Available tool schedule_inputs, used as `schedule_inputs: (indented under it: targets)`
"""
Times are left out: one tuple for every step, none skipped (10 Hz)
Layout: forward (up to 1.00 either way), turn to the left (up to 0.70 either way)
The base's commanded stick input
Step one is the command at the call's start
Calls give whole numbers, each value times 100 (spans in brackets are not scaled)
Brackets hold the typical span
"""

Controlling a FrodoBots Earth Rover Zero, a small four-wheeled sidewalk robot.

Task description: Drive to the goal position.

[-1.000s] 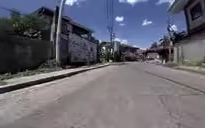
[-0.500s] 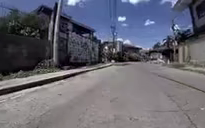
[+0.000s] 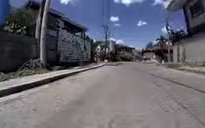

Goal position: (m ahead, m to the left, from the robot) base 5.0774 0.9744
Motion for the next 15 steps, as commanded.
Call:
schedule_inputs:
  targets:
    - [100,-40]
    - [100,-35]
    - [100,0]
    - [100,0]
    - [100,0]
    - [100,0]
    - [100,0]
    - [100,0]
    - [100,0]
    - [100,0]
    - [100,9]
    - [100,9]
    - [100,8]
    - [100,5]
    - [100,1]
